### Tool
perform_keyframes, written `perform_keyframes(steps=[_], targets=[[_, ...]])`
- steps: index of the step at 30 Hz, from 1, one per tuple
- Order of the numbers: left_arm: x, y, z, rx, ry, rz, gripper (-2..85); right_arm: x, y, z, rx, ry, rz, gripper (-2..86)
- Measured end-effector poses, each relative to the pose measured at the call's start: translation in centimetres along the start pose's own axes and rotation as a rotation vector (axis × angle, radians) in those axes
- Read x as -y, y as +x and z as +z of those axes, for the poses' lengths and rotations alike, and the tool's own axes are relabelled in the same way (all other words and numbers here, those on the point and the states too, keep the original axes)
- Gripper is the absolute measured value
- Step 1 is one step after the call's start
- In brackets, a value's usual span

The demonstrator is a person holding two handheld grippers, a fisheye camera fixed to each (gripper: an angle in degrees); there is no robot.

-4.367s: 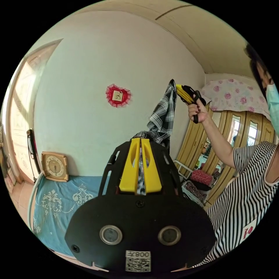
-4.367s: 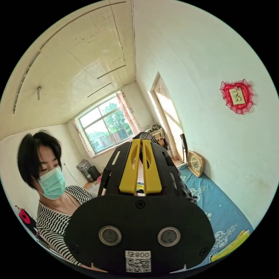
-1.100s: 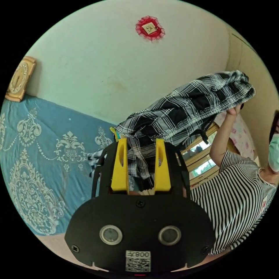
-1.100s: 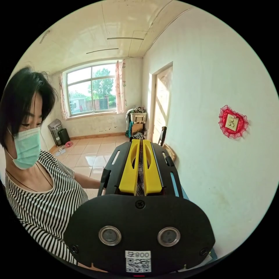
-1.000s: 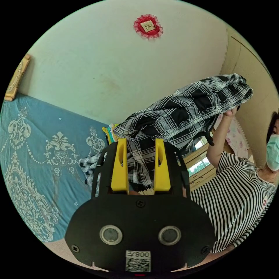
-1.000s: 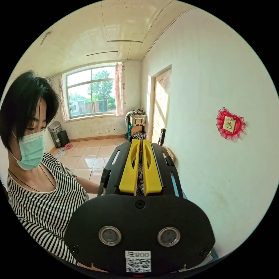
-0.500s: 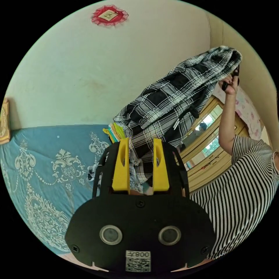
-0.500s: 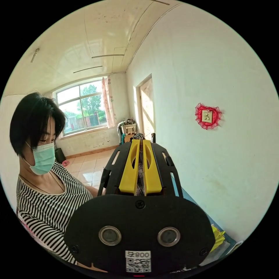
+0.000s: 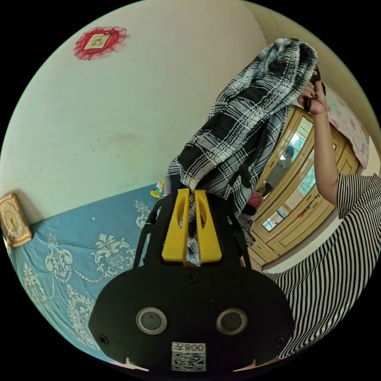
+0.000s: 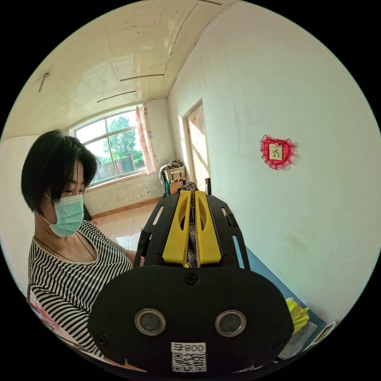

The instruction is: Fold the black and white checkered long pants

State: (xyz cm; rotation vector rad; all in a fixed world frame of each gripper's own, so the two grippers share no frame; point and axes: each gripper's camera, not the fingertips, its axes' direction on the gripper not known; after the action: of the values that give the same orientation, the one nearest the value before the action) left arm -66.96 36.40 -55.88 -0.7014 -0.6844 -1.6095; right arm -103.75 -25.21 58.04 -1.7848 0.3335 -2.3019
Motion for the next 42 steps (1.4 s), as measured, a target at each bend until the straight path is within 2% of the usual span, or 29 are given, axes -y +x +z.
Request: perform_keyframes(steps=[6, 10, 15, 20, 26, 33, 38, 42], targets=[[-3.2, 1.4, -4.2, -0.006, 0.045, -0.014, 1.6, -3.9, 3.9, -3.5, -0.138, 0.018, 0.086, 1.5], [-5.1, 3.4, -8.6, 0.019, 0.073, 0.024, 1.1, -8.3, 7.8, -6.1, -0.153, 0.065, 0.205, 1.5], [-7.9, 5.2, -11.3, -0.035, 0.105, 0.025, 0.9, -12.6, 10.8, -7.0, -0.068, 0.158, 0.287, 1.5], [-11.9, 7.4, -11.0, -0.008, 0.104, 0.037, 0.5, -12.5, 10.2, -5.1, -0.022, 0.157, 0.23, 1.5], [-16.4, 9.9, -12.5, -0.195, 0.214, 0.075, 0.4, -11.0, 8.6, -3.2, -0.132, 0.112, 0.145, 1.5], [-20.2, 14.0, -16.9, -0.441, 0.379, 0.231, 0.4, -11.4, 7.9, -3.8, -0.269, 0.236, 0.149, 1.5], [-23.8, 16.4, -19.1, -0.507, 0.439, 0.333, 0.4, -8.7, 7.6, 0.2, -0.303, 0.25, 0.088, 1.7], [-29.6, 16.2, -20.7, -0.462, 0.471, 0.318, 0.4, -5.2, 9.2, 9.9, -0.25, 0.161, 0.042, 1.8]])
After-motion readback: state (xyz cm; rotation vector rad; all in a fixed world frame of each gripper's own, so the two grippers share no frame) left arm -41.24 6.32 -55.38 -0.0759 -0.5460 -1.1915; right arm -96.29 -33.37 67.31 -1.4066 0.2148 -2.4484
